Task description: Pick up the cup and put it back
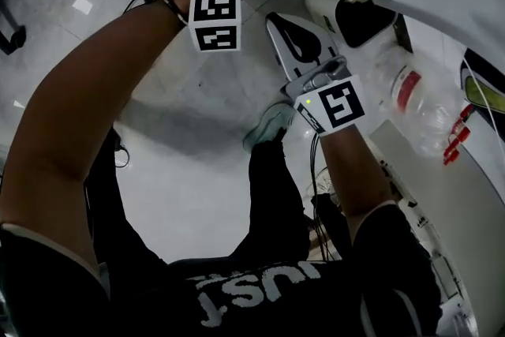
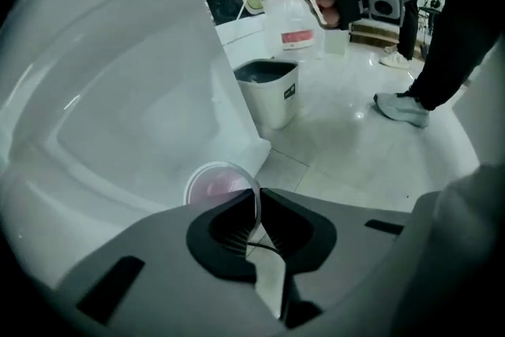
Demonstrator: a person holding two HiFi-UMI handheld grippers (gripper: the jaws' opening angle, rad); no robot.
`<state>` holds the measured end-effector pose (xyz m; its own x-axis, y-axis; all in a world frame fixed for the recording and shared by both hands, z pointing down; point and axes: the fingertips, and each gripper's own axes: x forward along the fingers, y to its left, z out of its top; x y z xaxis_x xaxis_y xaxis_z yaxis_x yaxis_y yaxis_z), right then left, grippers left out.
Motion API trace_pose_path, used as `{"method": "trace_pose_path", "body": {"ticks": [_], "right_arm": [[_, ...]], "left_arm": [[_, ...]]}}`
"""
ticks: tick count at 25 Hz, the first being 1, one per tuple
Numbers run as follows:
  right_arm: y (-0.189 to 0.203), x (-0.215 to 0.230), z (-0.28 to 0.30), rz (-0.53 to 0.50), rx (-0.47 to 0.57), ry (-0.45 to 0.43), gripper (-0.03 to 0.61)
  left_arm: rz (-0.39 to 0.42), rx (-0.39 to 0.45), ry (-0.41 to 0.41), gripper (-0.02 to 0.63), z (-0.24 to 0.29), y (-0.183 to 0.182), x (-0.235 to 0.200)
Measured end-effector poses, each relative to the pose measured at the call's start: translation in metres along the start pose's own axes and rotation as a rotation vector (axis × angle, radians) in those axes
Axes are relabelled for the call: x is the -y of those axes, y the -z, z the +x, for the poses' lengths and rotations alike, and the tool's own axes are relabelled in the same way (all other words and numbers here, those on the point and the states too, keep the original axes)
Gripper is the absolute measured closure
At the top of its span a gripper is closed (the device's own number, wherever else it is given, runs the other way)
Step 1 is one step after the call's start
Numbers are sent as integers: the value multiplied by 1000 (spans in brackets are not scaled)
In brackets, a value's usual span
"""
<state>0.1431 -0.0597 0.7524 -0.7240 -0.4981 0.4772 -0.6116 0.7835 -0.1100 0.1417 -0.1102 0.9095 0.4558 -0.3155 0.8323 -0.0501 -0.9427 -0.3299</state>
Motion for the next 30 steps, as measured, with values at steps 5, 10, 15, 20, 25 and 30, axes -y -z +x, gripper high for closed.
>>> {"method": "trace_pose_path", "body": {"ticks": [5, 10, 15, 20, 25, 30], "right_arm": [[36, 4, 17, -2, -1, -3, 545], [55, 6, 11, 51, 11, 1, 545], [74, 5, -8, 99, 4, 5, 545], [86, 8, -20, 126, -5, 15, 545], [86, 8, -25, 126, 3, 14, 545], [83, 5, -29, 121, 5, 7, 545]], "left_arm": [[166, -11, -5, 584, 53, 1, 0], [265, -35, -32, 584, 98, -10, -21], [230, -62, -90, 584, 129, -21, -54], [261, -74, -116, 584, 133, -30, -70], [308, -70, -139, 583, 152, -32, -69], [251, -80, -122, 577, 129, -45, -88]]}}
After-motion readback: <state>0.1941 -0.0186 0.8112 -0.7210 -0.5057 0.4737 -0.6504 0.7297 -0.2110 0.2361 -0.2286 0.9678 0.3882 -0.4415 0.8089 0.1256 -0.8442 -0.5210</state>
